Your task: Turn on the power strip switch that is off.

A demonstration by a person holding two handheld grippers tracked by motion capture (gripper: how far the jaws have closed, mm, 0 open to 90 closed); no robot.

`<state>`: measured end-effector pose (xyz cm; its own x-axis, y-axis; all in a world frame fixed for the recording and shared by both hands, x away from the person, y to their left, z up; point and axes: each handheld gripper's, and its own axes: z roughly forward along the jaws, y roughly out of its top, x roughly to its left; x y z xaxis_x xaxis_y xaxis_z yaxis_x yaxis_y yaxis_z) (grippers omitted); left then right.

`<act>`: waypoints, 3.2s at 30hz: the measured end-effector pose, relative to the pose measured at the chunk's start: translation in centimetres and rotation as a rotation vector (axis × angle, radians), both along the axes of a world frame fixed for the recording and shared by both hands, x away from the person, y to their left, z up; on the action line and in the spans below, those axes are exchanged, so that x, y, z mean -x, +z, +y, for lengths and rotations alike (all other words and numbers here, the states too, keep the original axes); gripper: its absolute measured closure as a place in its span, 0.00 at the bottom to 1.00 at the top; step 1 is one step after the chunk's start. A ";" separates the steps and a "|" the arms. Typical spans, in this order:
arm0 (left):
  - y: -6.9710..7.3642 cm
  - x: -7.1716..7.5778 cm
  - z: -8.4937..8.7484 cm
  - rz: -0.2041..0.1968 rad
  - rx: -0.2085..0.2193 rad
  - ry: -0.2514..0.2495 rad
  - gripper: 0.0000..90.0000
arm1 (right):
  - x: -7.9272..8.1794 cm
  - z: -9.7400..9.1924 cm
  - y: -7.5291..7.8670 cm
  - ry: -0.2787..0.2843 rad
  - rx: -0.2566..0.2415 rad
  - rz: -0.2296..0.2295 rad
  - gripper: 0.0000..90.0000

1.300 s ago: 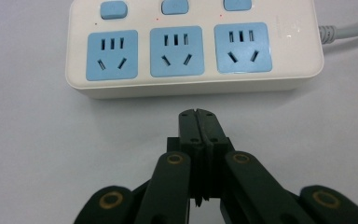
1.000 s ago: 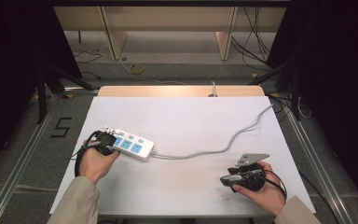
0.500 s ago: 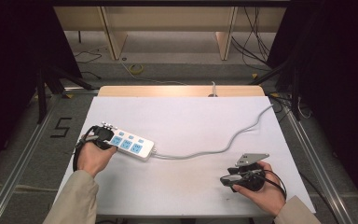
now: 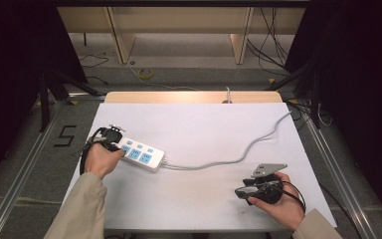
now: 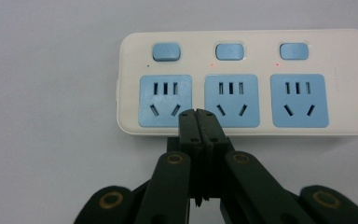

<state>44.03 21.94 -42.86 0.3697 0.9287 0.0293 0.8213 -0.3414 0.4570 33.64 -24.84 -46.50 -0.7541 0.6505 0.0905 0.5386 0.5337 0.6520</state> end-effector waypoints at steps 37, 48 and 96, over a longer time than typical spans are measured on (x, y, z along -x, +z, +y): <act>0.1 -4.7 -0.7 0.031 -0.058 0.002 1.00 | -0.1 -0.1 0.0 -0.003 -0.003 0.007 0.52; -0.2 -5.1 -1.0 0.021 -0.064 -0.010 1.00 | -0.2 -0.1 -0.1 0.001 0.002 0.011 0.51; 0.4 -7.2 -2.2 0.071 -0.151 -0.043 1.00 | -0.2 -0.1 0.0 0.002 0.004 0.007 0.49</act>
<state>51.28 19.70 -42.48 0.4154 0.8989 0.1396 0.8329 -0.4375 0.3389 33.84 -24.98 -46.47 -0.7551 0.6490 0.0932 0.5418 0.5376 0.6461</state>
